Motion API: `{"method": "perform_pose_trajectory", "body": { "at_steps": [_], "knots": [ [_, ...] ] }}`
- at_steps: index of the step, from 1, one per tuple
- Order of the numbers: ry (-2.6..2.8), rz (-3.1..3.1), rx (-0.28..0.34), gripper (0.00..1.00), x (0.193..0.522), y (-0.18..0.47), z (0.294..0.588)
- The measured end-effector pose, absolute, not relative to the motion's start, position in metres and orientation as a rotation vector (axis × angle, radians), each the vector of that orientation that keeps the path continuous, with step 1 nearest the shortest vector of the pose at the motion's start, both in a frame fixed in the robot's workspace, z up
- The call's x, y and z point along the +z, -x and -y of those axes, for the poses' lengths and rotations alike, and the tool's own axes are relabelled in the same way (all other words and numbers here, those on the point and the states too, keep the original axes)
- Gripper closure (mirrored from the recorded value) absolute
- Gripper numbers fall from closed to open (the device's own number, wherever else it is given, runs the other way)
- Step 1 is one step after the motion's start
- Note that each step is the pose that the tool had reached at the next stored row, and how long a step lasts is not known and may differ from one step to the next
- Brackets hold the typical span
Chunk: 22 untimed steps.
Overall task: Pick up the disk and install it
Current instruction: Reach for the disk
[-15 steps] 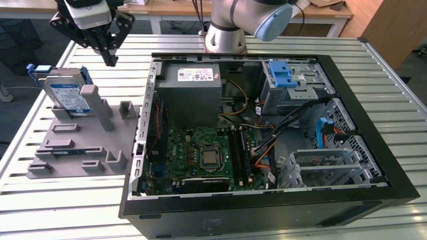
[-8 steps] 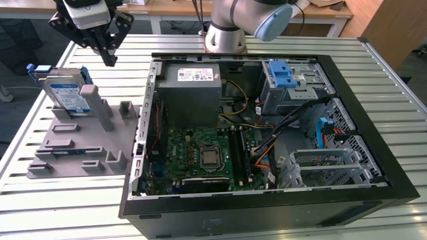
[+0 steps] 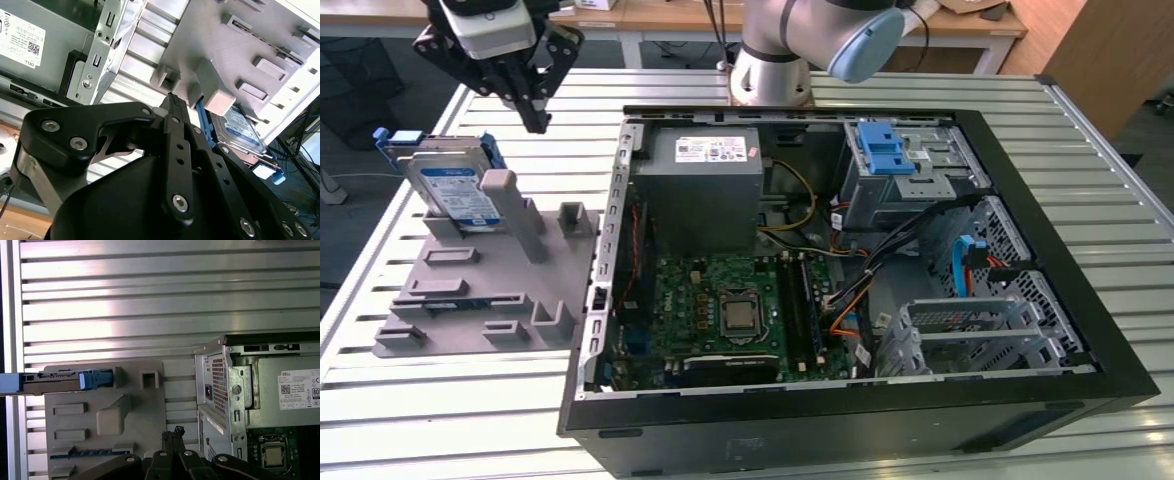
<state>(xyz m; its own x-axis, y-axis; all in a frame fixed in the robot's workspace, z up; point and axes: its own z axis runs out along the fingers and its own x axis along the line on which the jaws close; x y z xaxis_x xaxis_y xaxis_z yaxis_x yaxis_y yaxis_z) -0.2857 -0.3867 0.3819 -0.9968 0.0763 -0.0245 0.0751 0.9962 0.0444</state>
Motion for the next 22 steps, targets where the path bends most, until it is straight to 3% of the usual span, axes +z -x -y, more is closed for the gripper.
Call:
{"method": "perform_pose_trajectory", "body": {
  "at_steps": [22],
  "knots": [
    [-0.118,-3.112,0.068,0.89,0.3805,0.2925,0.3868]
  ]
}}
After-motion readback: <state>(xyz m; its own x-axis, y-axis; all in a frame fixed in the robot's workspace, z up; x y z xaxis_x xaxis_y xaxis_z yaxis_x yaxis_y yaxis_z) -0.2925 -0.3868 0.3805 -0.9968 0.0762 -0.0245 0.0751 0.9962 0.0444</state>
